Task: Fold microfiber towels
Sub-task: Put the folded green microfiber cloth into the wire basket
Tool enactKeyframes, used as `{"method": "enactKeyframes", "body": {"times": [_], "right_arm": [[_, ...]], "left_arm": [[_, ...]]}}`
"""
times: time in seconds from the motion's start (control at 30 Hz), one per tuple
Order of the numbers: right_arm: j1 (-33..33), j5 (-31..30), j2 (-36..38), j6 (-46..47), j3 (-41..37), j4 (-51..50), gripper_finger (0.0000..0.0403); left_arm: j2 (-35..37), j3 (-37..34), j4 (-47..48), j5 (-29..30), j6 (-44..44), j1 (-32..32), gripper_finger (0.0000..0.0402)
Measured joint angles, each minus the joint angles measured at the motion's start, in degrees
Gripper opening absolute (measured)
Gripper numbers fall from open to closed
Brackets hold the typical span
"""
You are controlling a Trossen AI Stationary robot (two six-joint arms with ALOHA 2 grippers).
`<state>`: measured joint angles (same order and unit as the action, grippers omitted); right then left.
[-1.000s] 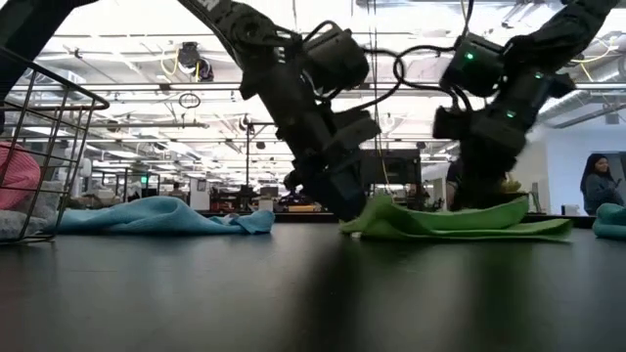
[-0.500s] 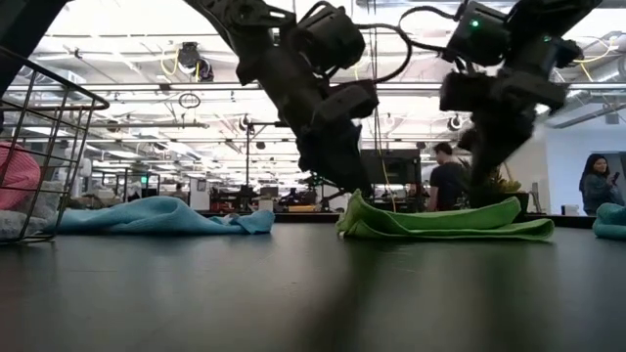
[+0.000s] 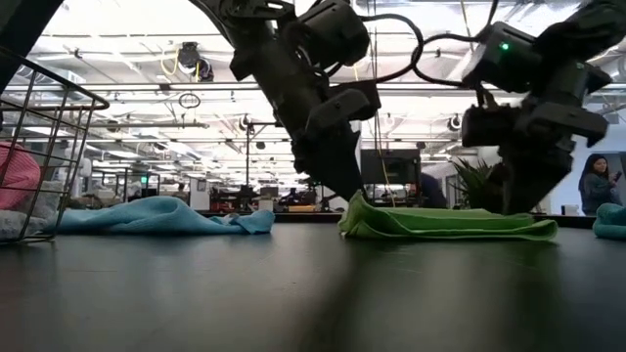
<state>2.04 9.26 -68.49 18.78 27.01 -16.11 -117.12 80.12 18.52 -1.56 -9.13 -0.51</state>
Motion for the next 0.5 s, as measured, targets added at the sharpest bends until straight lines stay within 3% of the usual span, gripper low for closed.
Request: {"method": "enactKeyframes", "body": {"times": [0.23,0.5], "right_arm": [[-1.1,0.0,0.5,2.4,-1.3,1.4,0.0000],[-0.6,-0.5,2.6,0.0,2.4,7.3,0.0000]], "left_arm": [[0.0,0.0,-0.9,0.1,-1.4,0.0,0.0049],[0.0,0.0,-8.9,0.6,-1.8,0.1,0.0049]]}}
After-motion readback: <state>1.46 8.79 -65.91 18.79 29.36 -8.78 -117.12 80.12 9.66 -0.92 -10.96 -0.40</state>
